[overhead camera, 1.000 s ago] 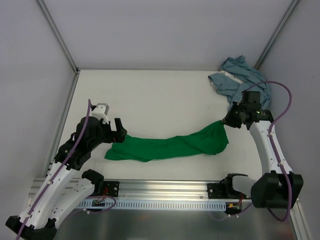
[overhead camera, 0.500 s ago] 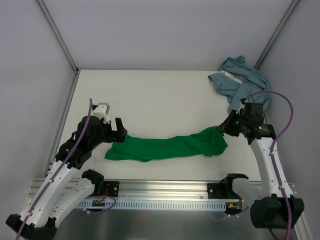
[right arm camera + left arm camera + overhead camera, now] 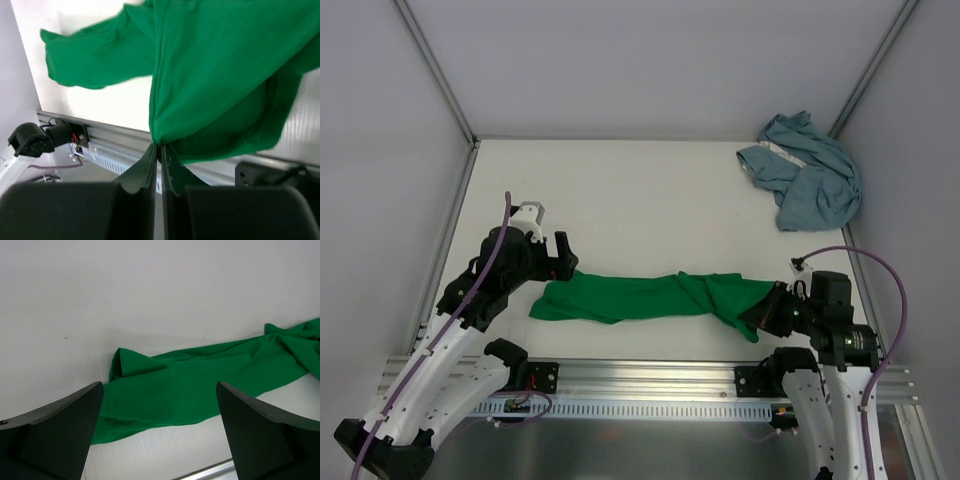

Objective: Fold and stack the t-shirts
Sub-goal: Flatten out the tshirt

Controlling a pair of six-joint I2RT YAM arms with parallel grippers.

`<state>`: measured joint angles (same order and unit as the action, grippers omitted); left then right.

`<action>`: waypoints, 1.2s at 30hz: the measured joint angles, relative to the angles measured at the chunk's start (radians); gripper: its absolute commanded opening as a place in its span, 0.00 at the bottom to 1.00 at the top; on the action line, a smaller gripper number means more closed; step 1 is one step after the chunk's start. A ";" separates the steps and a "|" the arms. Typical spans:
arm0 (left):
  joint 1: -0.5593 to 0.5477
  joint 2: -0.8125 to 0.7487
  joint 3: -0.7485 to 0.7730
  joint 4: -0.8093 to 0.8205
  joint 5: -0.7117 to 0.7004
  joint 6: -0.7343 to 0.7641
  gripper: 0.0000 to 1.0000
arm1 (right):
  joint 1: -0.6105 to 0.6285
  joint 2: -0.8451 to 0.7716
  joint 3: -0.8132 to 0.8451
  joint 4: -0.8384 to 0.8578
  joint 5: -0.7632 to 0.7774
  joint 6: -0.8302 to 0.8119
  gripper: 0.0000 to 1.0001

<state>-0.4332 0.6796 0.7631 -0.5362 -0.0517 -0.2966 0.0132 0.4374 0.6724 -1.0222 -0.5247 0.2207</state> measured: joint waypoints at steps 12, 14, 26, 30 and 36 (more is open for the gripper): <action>0.000 0.000 0.001 0.001 0.027 -0.001 0.99 | 0.000 -0.087 0.008 -0.134 0.114 -0.036 0.94; 0.000 -0.001 0.003 0.000 0.028 -0.001 0.99 | 0.000 -0.071 0.009 -0.133 0.154 -0.028 0.94; 0.000 -0.034 0.009 -0.002 0.029 0.000 0.99 | 0.000 0.129 0.010 0.006 0.359 0.043 0.90; 0.000 -0.035 0.009 -0.002 0.031 0.000 0.99 | 0.000 0.254 0.015 0.102 0.408 0.056 0.81; 0.000 -0.051 0.008 -0.003 0.039 0.000 0.99 | 0.001 0.467 0.060 0.230 0.491 0.058 0.65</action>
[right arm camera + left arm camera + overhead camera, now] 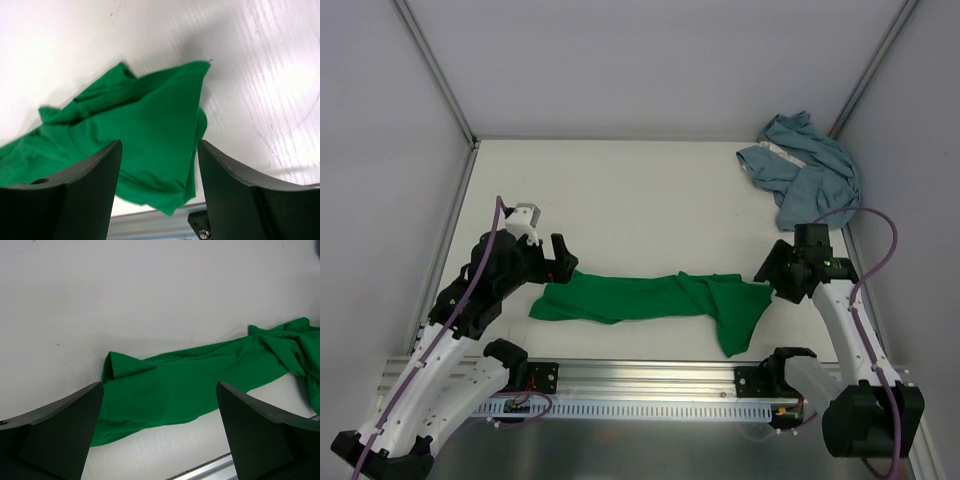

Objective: Fold and stack the t-shirts
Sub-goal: Flatten out the tshirt

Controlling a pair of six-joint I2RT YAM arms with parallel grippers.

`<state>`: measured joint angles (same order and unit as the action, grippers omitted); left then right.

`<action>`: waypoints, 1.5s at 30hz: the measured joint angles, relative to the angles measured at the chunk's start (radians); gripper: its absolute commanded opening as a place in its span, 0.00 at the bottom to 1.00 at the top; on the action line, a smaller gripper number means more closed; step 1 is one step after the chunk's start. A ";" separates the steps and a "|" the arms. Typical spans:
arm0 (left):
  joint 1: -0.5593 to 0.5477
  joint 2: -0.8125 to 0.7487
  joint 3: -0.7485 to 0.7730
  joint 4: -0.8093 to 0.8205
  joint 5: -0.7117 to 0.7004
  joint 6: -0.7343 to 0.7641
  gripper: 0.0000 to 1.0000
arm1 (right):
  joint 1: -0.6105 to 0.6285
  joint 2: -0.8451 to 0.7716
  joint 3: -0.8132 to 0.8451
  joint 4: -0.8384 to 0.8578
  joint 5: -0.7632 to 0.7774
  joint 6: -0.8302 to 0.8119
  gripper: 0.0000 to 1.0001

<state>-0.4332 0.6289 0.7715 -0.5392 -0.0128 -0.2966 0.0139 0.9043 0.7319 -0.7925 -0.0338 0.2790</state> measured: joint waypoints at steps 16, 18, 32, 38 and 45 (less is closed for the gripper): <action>0.000 -0.050 -0.015 -0.002 0.013 0.009 0.99 | 0.000 0.276 0.039 0.135 0.131 -0.003 0.65; 0.000 -0.052 -0.015 -0.002 0.014 0.012 0.99 | 0.000 0.304 0.042 0.146 0.136 -0.003 0.65; 0.000 -0.071 -0.017 -0.002 0.014 0.021 0.99 | 0.000 0.435 0.042 0.232 0.129 0.004 0.16; 0.000 -0.071 -0.017 -0.003 0.014 0.021 0.98 | 0.000 0.436 0.042 0.241 0.121 0.005 0.01; 0.000 -0.066 -0.017 -0.003 0.013 0.023 0.99 | 0.000 0.417 0.048 0.230 0.098 0.005 0.01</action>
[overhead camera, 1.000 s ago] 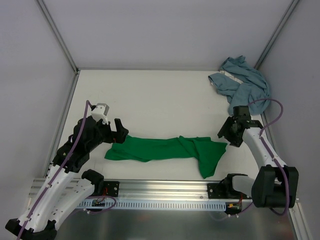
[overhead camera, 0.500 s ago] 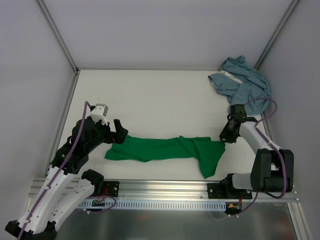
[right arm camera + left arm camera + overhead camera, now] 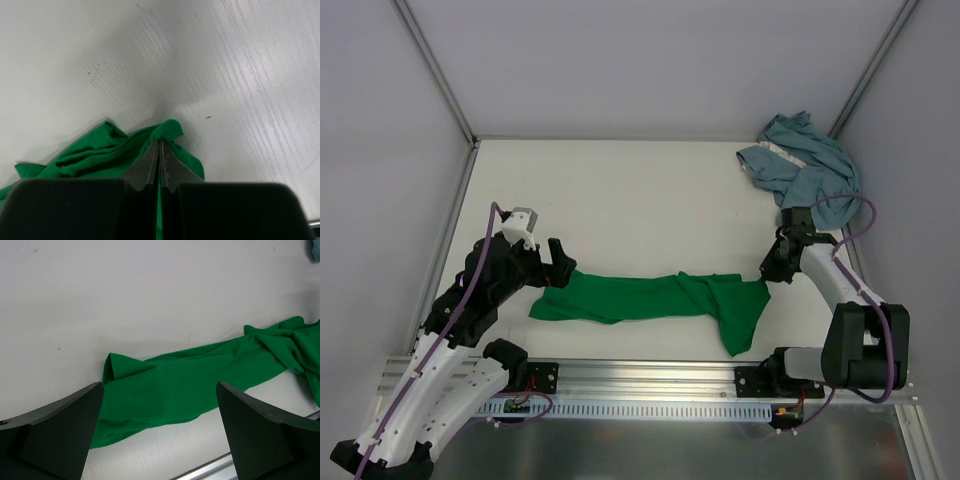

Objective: Fold and stack the t-shirts
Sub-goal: Flatten out the tshirt

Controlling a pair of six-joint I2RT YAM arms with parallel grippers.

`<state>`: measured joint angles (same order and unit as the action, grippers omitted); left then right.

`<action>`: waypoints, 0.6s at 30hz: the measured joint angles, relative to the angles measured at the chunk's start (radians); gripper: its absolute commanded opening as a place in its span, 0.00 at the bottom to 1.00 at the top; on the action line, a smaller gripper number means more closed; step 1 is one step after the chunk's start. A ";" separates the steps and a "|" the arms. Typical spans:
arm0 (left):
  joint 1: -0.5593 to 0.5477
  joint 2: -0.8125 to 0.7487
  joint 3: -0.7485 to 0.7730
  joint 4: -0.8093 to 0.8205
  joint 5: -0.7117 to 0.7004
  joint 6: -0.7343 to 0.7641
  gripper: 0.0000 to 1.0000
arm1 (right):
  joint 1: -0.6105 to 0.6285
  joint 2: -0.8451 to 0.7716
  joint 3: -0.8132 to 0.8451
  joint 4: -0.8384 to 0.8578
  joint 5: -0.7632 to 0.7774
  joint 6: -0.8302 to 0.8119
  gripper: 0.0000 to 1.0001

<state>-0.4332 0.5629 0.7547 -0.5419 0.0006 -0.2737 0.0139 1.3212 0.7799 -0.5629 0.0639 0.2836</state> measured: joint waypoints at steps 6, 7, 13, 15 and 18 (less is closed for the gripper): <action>0.000 0.005 0.000 0.000 0.000 0.000 0.99 | 0.000 -0.056 0.128 -0.082 -0.036 -0.007 0.01; 0.000 0.009 0.000 0.000 0.000 0.000 0.99 | 0.000 -0.073 0.163 -0.100 -0.047 -0.008 0.01; 0.000 0.085 0.000 0.023 0.003 0.002 0.99 | 0.005 -0.200 0.340 -0.174 -0.099 -0.023 0.01; 0.000 0.155 0.018 0.038 0.026 0.010 0.99 | 0.005 -0.241 0.360 -0.198 -0.112 -0.027 0.01; 0.000 0.300 0.089 0.040 0.052 0.034 0.93 | 0.005 -0.289 0.364 -0.235 -0.131 -0.031 0.00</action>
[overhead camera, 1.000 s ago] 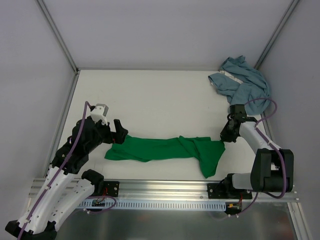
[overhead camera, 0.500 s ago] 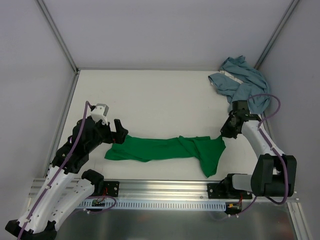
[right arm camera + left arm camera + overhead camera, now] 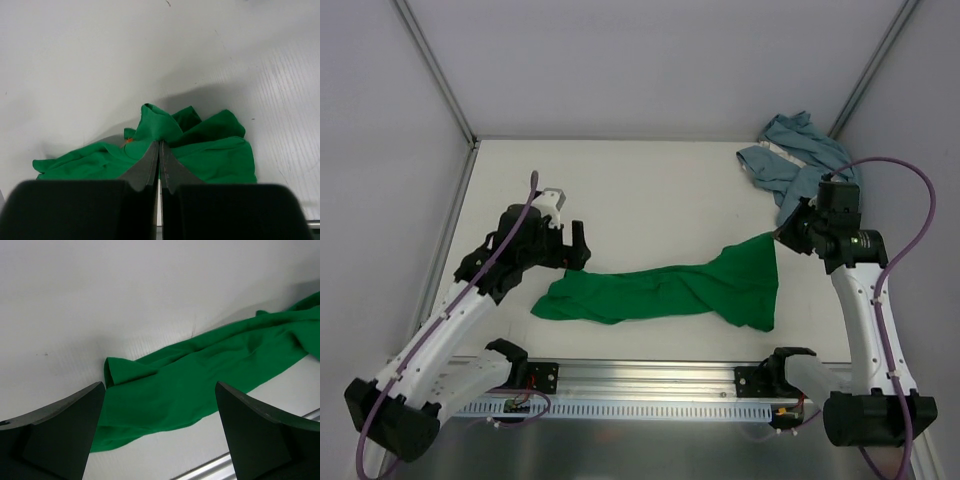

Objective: Fold and stack the t-shirts
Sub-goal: Flatten out the tshirt

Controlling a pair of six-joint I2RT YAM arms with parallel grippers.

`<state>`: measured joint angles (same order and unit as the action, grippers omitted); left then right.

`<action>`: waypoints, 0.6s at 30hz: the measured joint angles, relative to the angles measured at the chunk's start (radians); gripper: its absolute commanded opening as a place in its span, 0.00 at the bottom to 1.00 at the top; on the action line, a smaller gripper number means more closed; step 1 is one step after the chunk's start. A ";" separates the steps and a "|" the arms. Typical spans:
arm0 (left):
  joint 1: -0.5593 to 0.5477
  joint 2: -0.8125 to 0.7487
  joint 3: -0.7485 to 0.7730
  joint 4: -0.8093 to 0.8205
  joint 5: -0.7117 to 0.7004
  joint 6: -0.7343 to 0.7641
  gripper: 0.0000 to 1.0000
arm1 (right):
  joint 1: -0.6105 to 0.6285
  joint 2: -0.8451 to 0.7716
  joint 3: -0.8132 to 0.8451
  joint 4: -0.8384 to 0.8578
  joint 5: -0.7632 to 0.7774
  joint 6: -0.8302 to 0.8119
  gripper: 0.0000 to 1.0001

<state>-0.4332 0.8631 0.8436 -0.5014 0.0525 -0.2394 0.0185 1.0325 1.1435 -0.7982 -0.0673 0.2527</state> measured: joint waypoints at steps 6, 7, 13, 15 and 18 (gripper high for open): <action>0.006 0.316 0.175 -0.025 0.019 0.056 0.86 | 0.000 -0.068 -0.007 -0.051 -0.025 -0.004 0.01; 0.012 0.363 0.192 -0.035 0.029 0.063 0.84 | 0.000 -0.079 -0.011 -0.056 -0.026 -0.005 0.01; 0.072 0.507 0.204 -0.115 0.078 0.076 0.84 | 0.000 -0.112 -0.013 -0.085 -0.028 -0.014 0.00; 0.112 0.509 0.197 -0.137 0.098 0.078 0.84 | 0.000 -0.118 -0.014 -0.089 -0.027 -0.019 0.01; 0.172 0.495 0.161 -0.138 0.135 0.083 0.84 | 0.000 -0.129 -0.024 -0.089 -0.028 -0.023 0.01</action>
<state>-0.2611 1.3582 1.0050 -0.6399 0.1879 -0.1562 0.0185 0.9031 1.1194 -0.8871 -0.0952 0.2295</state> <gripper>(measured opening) 0.843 0.011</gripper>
